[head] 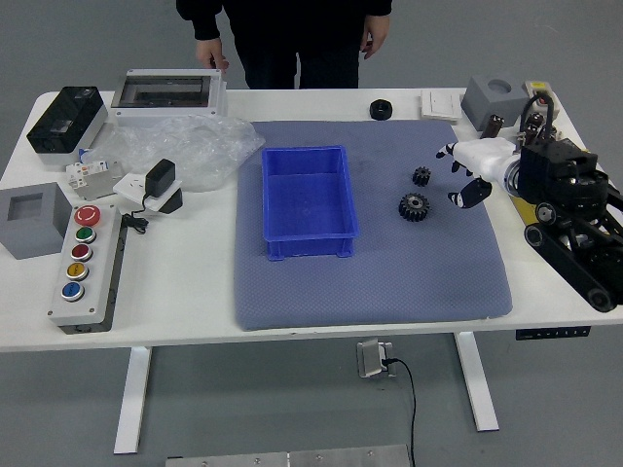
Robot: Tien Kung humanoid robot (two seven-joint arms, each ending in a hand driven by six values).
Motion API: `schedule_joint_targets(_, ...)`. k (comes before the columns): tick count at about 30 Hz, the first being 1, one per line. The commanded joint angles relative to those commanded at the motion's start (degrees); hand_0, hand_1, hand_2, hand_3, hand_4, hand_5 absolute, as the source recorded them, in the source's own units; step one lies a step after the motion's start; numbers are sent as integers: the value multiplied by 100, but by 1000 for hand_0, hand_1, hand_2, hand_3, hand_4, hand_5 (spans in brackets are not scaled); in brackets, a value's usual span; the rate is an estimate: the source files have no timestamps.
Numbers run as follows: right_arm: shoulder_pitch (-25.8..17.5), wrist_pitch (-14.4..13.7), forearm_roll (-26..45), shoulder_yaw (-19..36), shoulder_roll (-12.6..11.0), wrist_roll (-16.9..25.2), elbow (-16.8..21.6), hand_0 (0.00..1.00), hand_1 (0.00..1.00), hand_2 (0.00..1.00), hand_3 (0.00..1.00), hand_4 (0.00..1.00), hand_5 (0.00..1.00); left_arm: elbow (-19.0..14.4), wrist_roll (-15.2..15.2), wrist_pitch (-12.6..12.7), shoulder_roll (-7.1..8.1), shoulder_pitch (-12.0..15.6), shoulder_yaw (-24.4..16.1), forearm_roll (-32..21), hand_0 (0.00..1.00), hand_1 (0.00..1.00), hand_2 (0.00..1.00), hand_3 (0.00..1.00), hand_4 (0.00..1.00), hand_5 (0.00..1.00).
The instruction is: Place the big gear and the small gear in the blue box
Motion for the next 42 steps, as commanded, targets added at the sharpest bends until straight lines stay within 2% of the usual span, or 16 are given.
schedule_joint_targets(11,177,127,24,-101,272,32,-388,647,647,778,964,674,118,0,78,-12,-3,9,-281,244,829,838,841,847,481,45)
schedule_joint_targets(27,385,217,24,-260,701,77,-1011,663,656,762,926,682,127,0,93,-11,-12,27,-333,274,829,838,841,846,482,43)
schedule_joint_targets(42,607,255,10,-339,1045,182,-1693,674,667,775,930,692,132,0,99,-14,-6,28,-303,288,830,838,840,845,483,45)
